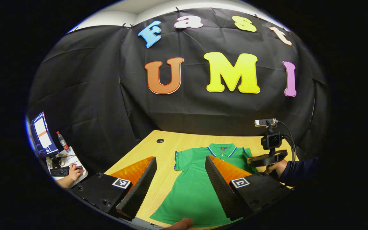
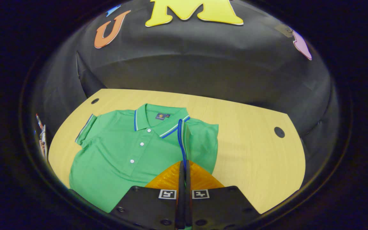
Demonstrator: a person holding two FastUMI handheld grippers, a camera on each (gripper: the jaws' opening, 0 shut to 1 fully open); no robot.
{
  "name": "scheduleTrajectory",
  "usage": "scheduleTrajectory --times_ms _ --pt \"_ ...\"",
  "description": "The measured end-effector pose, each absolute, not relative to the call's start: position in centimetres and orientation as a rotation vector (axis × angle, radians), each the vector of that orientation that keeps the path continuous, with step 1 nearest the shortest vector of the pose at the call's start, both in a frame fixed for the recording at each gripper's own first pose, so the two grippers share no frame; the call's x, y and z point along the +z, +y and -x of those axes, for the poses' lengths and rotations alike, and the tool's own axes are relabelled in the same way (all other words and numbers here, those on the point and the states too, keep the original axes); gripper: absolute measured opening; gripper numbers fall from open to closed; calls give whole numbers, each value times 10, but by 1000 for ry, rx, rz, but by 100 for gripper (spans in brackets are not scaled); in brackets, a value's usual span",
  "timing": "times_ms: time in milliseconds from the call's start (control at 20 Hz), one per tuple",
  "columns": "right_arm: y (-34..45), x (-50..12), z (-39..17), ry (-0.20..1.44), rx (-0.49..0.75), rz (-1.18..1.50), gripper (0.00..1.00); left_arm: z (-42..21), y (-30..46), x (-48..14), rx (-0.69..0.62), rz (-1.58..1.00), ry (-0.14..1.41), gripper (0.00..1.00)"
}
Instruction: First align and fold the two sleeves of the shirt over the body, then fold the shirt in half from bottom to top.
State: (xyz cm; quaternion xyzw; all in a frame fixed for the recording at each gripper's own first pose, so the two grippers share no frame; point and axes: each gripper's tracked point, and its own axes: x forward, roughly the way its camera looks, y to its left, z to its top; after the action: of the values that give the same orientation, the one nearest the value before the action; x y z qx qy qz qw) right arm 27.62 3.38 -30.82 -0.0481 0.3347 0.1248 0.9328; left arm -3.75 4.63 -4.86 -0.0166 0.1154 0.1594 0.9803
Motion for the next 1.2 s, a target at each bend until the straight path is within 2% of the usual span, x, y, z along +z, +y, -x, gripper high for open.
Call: scheduleTrajectory --times_ms 200,400,550,650,800,850,950,1100,1200 --pt "63 -331 -258 773 298 65 3 46 60 -55 338 53 251 98" --pt "66 -340 -250 814 265 33 4 53 74 -64 333 82 288 98" --pt "68 -336 -241 836 244 -36 13 50 85 -65 322 92 293 98" --pt "69 -328 -230 834 243 -62 22 47 90 -69 303 104 315 98" --pt "65 -307 -217 788 243 -30 71 38 99 -73 269 102 321 98" --pt "64 -296 -212 758 251 -28 81 35 103 -76 261 99 327 98" --pt "58 -278 -200 710 254 -17 85 27 109 -83 241 96 337 98" --pt "42 -247 -179 644 231 -12 98 11 122 -103 229 109 387 98" --pt "28 -227 -161 603 203 -5 98 2 127 -114 217 131 421 98"
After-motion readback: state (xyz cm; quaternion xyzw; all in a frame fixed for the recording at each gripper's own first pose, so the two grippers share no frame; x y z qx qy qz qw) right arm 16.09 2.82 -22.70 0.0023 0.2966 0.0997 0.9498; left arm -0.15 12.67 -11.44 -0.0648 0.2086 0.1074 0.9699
